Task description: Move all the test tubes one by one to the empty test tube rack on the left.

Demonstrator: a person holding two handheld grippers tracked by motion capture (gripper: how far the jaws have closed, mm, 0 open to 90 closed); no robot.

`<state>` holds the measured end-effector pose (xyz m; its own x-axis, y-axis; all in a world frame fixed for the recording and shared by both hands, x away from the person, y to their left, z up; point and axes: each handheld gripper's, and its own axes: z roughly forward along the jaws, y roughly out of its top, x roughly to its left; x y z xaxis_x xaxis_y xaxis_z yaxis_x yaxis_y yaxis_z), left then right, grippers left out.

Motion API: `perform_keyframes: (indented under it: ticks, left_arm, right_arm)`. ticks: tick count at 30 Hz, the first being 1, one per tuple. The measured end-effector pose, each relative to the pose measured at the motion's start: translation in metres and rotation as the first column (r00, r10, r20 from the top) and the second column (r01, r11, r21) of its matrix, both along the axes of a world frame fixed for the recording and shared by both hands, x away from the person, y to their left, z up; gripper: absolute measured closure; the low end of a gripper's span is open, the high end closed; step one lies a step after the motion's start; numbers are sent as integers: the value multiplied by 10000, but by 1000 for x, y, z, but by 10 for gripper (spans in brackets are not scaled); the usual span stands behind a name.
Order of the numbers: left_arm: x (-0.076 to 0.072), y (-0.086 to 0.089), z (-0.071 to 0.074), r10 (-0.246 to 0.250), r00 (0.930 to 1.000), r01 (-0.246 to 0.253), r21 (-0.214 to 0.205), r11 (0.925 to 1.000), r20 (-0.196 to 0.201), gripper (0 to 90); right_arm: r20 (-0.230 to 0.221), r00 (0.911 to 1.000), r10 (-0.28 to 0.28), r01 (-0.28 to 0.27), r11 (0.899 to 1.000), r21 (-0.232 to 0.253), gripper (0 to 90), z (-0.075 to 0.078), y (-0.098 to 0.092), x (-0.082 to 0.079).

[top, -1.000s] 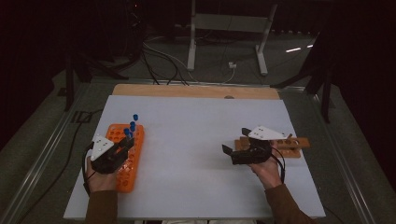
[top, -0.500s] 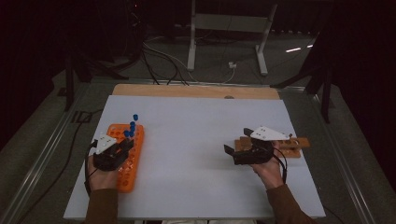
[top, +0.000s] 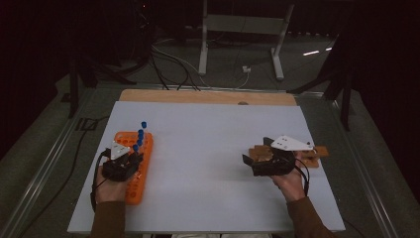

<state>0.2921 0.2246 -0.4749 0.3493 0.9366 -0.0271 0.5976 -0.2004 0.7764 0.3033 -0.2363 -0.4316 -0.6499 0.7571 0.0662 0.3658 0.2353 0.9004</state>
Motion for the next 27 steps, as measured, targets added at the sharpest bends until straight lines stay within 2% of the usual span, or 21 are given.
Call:
perform_keyframes:
  ticks: [3,7,9,12,14,16,18,22,24,27]
  left_arm:
    - [2,0,-1,30,9997,-29,62,10000,-260,785]
    - [4,-7,-2,-56,9985,93,683,9976,-543,785]
    - [4,-5,-2,-23,9982,55,521,9986,-604,785]
    - [4,-5,-2,-18,9981,49,512,9987,-609,784]
    - [4,-4,-2,-41,9980,66,389,9992,-635,778]
    - [3,-1,-2,-96,9975,99,37,9999,-704,755]
    - [1,2,-1,-344,9976,329,-263,9991,-606,685]
    - [-1,7,0,-555,9977,521,-842,9951,-386,621]
    - [-3,9,1,-716,9969,672,-1182,9907,-333,589]
    - [-5,10,3,-897,9957,859,-1300,9878,-236,518]
  right_arm:
    - [-26,10000,9,-9,10000,-14,0,0,0,-1]
    - [-46,10000,22,-22,10000,-37,0,-1,0,-1]
    - [-61,10000,16,-16,10000,-47,0,-2,0,-1]
    - [-58,10000,5,-5,10000,-30,0,-2,-1,-1]
    - [-52,10000,-10,10,10000,-15,0,-2,-2,-2]
    - [-35,10000,-35,35,10000,19,0,-2,-3,-2]
    - [-15,10000,-57,58,10000,61,0,-1,-4,-1]
    - [5,9999,-119,119,9998,175,0,0,-6,-1]
    - [25,9999,-148,147,9997,216,0,0,-7,-2]
    - [57,9997,-246,245,9994,248,0,1,-10,-2]
